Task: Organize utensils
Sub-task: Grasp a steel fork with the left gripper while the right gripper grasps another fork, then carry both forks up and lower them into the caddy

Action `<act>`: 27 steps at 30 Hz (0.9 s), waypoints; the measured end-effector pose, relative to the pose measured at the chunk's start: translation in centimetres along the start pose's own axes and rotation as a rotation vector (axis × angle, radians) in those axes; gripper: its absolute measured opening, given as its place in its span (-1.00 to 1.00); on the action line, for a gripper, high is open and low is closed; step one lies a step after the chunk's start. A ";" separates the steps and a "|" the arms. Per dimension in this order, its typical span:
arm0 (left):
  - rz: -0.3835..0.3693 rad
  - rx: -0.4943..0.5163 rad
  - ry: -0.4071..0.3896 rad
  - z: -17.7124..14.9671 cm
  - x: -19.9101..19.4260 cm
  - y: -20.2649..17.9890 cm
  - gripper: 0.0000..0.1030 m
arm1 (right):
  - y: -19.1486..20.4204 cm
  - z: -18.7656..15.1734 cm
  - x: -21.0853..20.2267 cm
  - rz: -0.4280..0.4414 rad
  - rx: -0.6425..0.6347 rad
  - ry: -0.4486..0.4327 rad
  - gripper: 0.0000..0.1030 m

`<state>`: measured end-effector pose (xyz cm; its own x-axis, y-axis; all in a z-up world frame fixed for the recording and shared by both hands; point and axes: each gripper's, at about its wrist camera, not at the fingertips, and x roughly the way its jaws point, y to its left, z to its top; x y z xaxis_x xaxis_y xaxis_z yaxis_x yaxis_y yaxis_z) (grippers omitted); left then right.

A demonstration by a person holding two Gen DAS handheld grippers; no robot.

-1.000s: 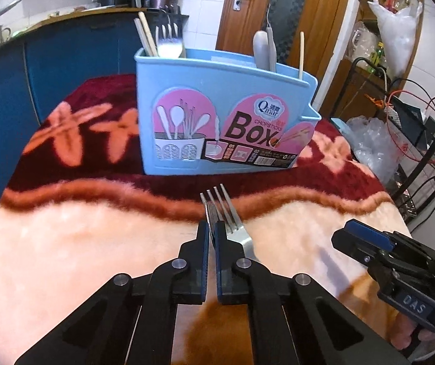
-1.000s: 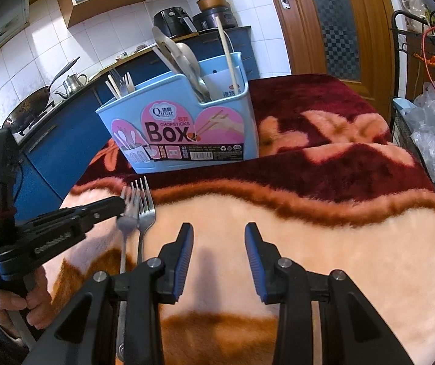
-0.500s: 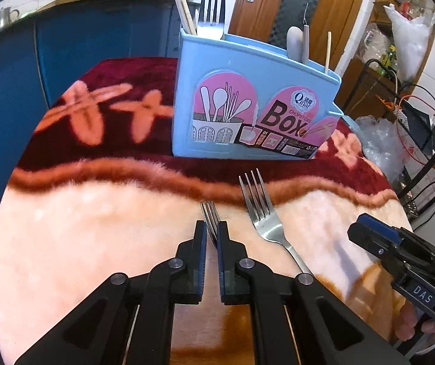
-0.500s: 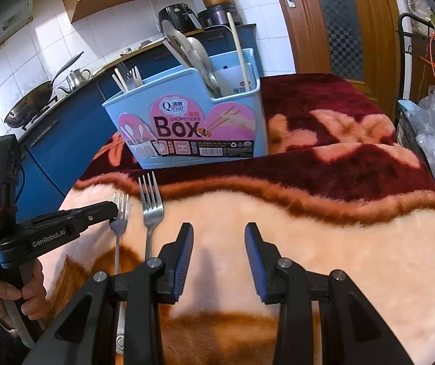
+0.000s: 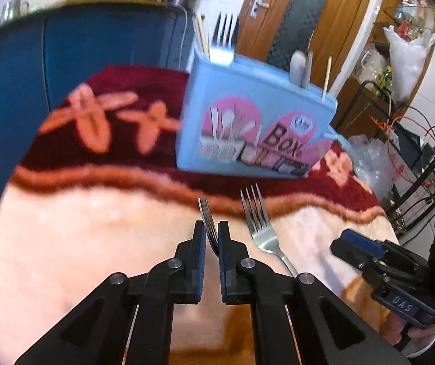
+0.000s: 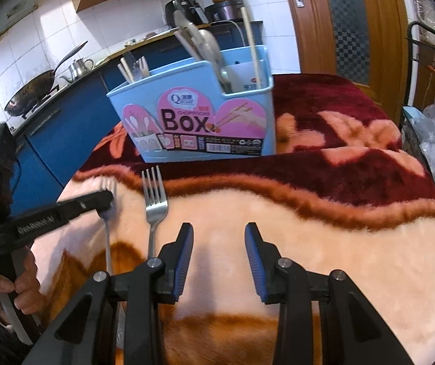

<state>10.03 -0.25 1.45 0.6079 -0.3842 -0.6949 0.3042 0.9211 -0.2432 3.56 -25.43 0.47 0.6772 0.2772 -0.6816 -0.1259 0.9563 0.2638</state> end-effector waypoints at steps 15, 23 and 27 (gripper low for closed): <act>0.180 0.135 -0.241 2.2 -7.4 1.4 -0.94 | 3.8 3.1 3.9 0.103 -0.117 0.082 -0.23; 0.171 0.106 -0.234 1.7 -7.1 2.4 -0.94 | 4.0 4.4 6.5 0.146 -0.152 0.117 -0.21; 0.162 0.103 -0.233 1.6 -6.7 2.0 -0.94 | 4.2 4.9 7.1 0.194 -0.173 0.132 -0.25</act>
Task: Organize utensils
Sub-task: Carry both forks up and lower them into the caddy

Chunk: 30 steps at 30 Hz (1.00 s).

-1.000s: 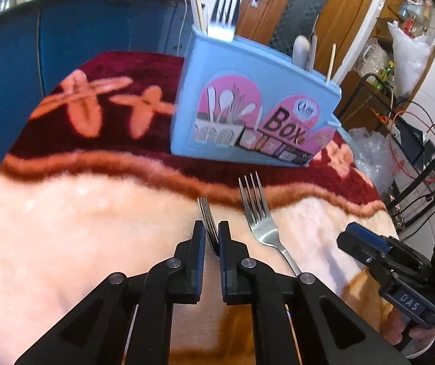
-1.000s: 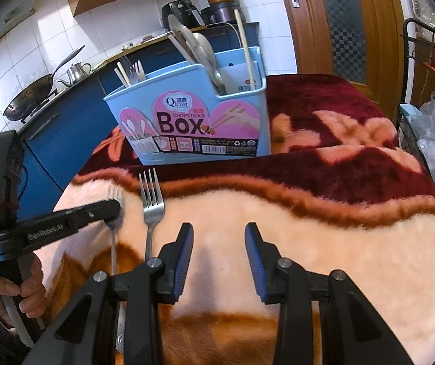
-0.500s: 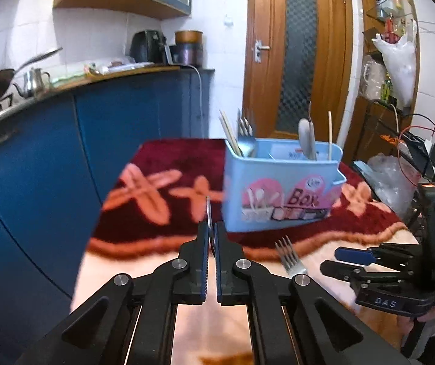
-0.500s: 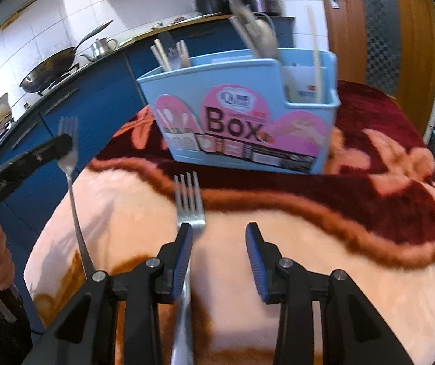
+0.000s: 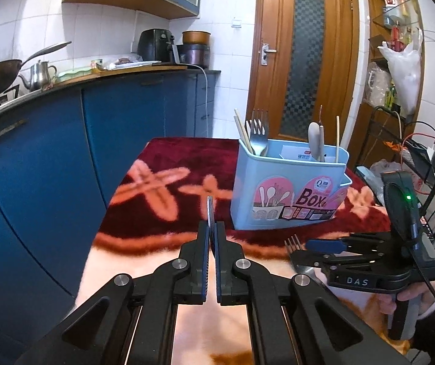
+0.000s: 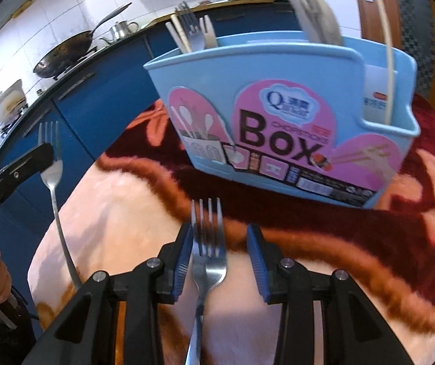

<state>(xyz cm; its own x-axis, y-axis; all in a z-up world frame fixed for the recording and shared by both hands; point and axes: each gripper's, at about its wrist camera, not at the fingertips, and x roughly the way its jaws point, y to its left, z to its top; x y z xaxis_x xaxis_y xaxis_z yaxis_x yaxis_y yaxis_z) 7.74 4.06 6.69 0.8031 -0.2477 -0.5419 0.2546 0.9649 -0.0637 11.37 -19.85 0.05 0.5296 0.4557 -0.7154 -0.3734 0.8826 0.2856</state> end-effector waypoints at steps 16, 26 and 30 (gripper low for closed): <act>-0.032 0.015 -0.054 -0.1 -0.5 -2.5 -0.97 | 1.5 -2.1 -7.4 0.008 0.001 -0.270 -0.87; -0.031 0.030 -0.161 0.9 -3.0 -4.0 -0.98 | 1.8 -3.8 -14.2 -0.138 0.022 -0.527 -0.90; -0.022 0.021 -0.210 1.7 -4.0 -4.2 -0.98 | 1.4 -3.9 -16.1 -0.182 0.040 -0.602 -0.91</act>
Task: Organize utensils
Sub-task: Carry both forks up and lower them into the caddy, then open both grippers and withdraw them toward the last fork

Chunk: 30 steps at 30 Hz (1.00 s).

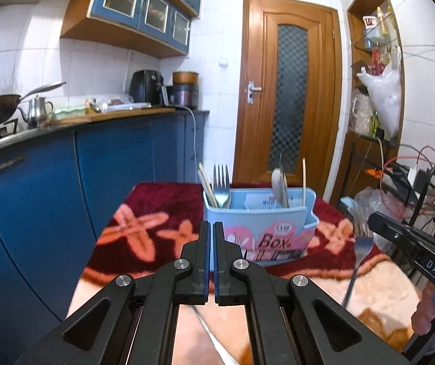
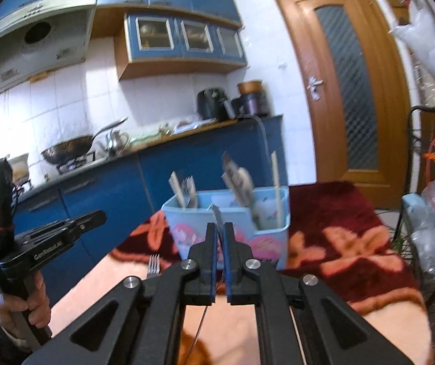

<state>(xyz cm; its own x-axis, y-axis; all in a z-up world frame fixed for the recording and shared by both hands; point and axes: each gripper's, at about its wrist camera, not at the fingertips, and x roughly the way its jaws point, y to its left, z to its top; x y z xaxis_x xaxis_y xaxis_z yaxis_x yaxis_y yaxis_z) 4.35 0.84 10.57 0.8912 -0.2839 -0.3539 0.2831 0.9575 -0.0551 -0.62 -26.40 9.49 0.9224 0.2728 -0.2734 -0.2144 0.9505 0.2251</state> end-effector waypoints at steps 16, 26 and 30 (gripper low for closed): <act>0.038 0.092 -0.132 6.1 -0.1 -2.6 -0.98 | -1.8 1.7 -0.9 -0.086 0.016 -0.070 -0.91; -0.005 0.006 0.199 2.7 5.9 0.6 -0.84 | -2.1 1.6 -1.2 -0.073 0.010 -0.075 -0.97; -0.020 -0.057 0.325 0.5 8.3 2.6 -0.71 | -2.5 1.1 -0.2 -0.062 0.011 -0.016 -0.97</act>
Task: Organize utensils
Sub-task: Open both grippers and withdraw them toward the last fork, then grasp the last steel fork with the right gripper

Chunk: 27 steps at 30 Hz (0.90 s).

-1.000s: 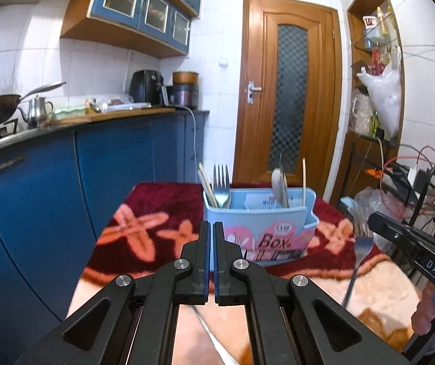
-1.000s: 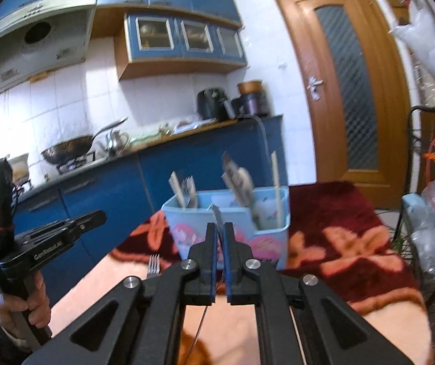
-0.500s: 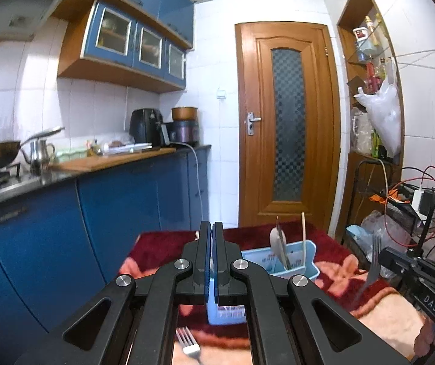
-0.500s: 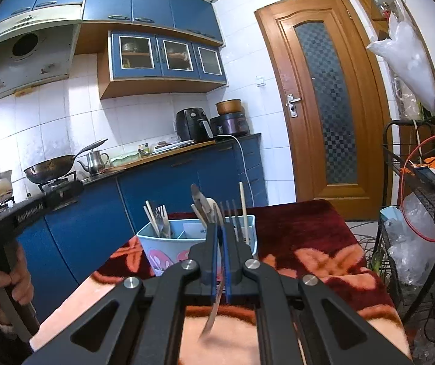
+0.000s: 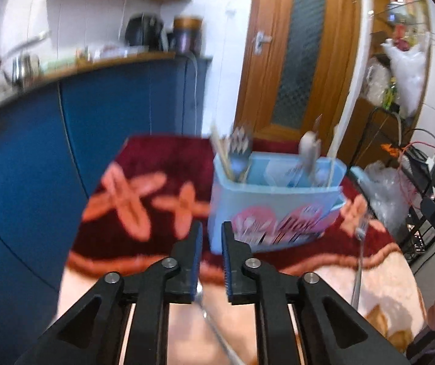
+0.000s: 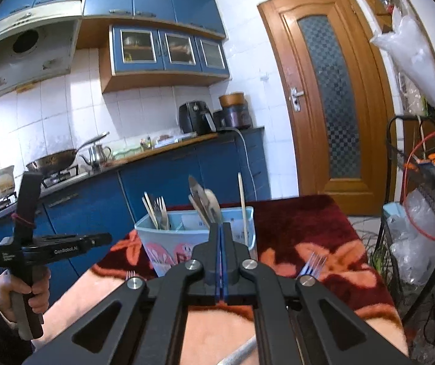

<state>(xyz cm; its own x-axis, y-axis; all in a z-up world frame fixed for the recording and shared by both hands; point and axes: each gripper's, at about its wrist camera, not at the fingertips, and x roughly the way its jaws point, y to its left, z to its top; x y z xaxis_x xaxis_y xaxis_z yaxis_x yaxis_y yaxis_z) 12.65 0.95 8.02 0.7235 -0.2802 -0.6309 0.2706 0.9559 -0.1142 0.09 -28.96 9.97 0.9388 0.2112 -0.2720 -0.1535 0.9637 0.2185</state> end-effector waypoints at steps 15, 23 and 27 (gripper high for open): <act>0.010 -0.023 0.215 -3.2 7.1 3.0 -0.22 | -2.2 -3.7 3.6 0.009 0.059 0.283 -0.68; -0.058 -0.094 0.242 -3.7 8.6 4.3 -0.55 | -3.2 -4.4 4.1 -0.025 0.049 0.326 -0.63; -0.113 -0.119 0.234 -3.8 8.6 4.4 -0.89 | -4.1 -4.8 4.5 -0.063 0.052 0.370 -0.56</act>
<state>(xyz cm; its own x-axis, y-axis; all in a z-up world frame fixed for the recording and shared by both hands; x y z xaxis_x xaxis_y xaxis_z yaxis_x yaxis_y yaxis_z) 17.68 3.06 -0.80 0.5233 -0.3710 -0.7671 0.2546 0.9272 -0.2748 3.47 -31.16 3.31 0.7694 0.2057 -0.6047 -0.0743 0.9691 0.2351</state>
